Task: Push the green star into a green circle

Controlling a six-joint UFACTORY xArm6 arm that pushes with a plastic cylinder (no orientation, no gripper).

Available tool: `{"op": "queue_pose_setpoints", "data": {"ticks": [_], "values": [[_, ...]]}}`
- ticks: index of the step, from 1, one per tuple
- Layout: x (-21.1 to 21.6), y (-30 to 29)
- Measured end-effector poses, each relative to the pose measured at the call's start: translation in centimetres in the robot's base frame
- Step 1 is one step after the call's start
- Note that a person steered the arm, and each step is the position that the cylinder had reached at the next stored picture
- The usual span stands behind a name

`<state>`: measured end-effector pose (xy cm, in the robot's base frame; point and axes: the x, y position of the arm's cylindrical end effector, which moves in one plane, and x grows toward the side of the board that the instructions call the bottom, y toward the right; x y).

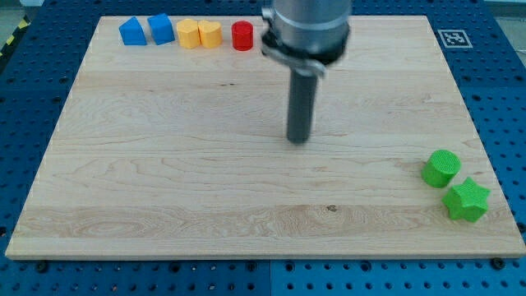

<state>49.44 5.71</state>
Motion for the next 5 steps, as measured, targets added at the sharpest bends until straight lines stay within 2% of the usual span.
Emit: {"op": "queue_pose_setpoints", "data": {"ticks": [1,2,4,5], "values": [[6.5,7.4],[10.8,16.9],[12.4,20.6],[11.4,21.0]]}}
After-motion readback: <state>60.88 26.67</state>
